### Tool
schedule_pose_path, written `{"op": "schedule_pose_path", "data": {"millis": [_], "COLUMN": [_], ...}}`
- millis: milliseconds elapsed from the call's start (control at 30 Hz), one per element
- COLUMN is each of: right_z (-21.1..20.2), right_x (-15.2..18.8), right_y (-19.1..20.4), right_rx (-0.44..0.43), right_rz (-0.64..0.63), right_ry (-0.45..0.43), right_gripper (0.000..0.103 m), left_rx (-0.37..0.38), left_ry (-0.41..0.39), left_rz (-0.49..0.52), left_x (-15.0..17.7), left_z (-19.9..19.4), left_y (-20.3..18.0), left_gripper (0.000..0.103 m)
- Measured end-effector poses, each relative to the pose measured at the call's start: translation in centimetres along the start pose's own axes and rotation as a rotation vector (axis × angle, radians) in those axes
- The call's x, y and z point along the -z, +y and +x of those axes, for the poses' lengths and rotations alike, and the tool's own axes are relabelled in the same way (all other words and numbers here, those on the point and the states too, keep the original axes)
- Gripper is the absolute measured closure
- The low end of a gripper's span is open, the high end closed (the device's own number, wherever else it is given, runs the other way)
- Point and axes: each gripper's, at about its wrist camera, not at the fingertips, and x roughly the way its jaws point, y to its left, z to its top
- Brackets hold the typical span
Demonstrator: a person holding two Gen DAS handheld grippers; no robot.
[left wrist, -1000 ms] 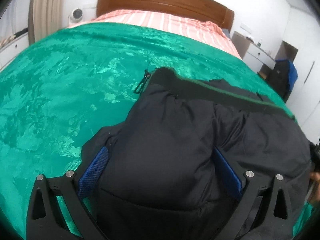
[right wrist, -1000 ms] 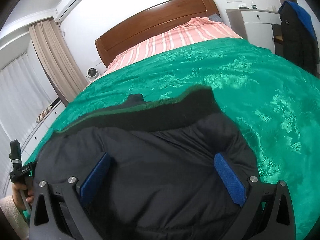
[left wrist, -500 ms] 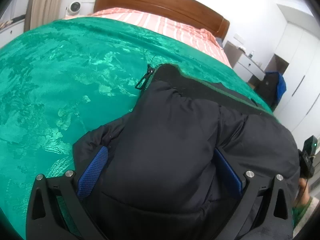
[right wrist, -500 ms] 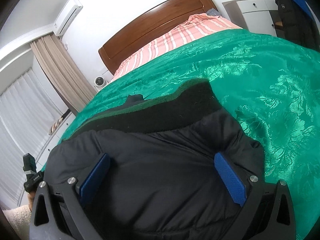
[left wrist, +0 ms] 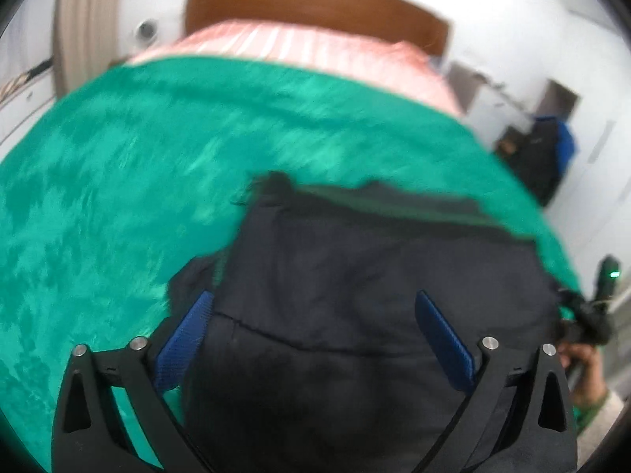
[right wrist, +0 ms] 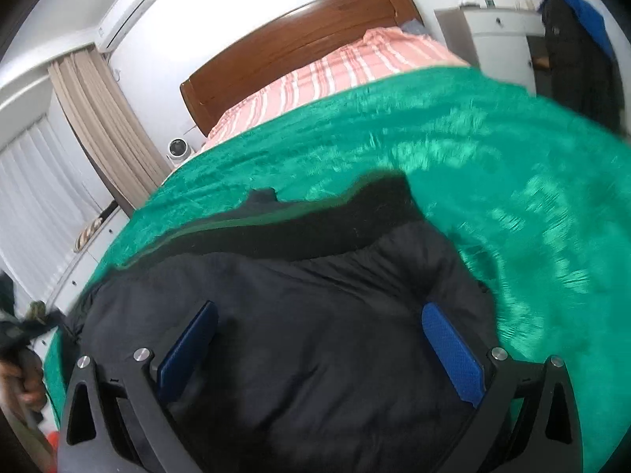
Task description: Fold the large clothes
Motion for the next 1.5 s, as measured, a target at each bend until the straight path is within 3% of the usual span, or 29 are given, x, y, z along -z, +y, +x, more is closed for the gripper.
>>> {"op": "schedule_pose_path", "data": {"millis": [133,200,267,333,467,533,567,600,700,800,900,1000,1067,1200,1300,1500], "right_z": [-6.3,-9.3,-12.3,-14.7,-15.6,-14.7,-14.5,-14.3,-13.4,-13.2,-14.0,-14.6,-14.6,-14.1,-14.1,-14.3], "right_x": [1.8,3.7,6.4,9.2,13.5,13.3,13.1,13.0,12.7,12.7,12.6,12.5,12.5,12.3,12.5,12.6], "right_y": [2.2,3.6,5.0,5.8,5.2,4.7,4.5,4.2,3.1,2.3,2.1,2.1,2.1,2.5,2.6,2.2], "right_rx": [-0.162,-0.205,-0.240,-0.257,-0.227,-0.254,-0.256,-0.250,-0.240,-0.255,-0.242,-0.244,-0.242,-0.248,-0.244,-0.241], "right_rz": [0.001,-0.043,-0.087,-0.103,-0.055,-0.040,-0.042,-0.048,-0.028,0.007,-0.003,-0.013,-0.018,-0.020,-0.042,-0.024], "right_ry": [-0.055,-0.069,-0.087,-0.111,-0.124,-0.085,-0.092,-0.096,-0.079,-0.069,-0.091,-0.110,-0.111,-0.100,-0.092,-0.096], "right_gripper": [0.001,0.001,0.001,0.001,0.001,0.001,0.001,0.001,0.001,0.001,0.001,0.001,0.001,0.001,0.001,0.001], "left_rx": [0.105,0.083,0.058,0.100,0.007,-0.063,-0.045,-0.033,-0.077,-0.075,-0.072,-0.020,-0.049,-0.037,-0.060,-0.053], "left_ry": [0.002,0.009,-0.035,-0.049,0.074,0.170,0.218,0.205,0.172,0.171,0.166,0.157,0.149,0.167,0.165,0.178], "left_rz": [0.040,0.117,0.156,0.178,0.302,0.266,0.224,0.208,0.272,0.271,0.276,0.317,0.364,0.321,0.343,0.362], "left_x": [-1.8,-2.9,-3.5,-3.8,-3.3,-2.2,-1.2,-0.6,0.8,0.8,0.9,2.0,3.3,4.1,4.5,5.2], "left_z": [0.0,1.2,1.2,2.0,8.2,13.0,14.7,15.2,15.6,15.4,13.1,9.8,9.0,10.6,11.2,7.3], "left_y": [-4.8,-7.5,-9.4,-11.1,-14.6,-13.8,-12.5,-12.0,-12.6,-12.6,-13.0,-13.8,-14.1,-13.0,-13.3,-14.2], "left_gripper": [0.001,0.002,0.001,0.001,0.001,0.001,0.000,0.000,0.001,0.001,0.002,0.002,0.002,0.001,0.001,0.006]}}
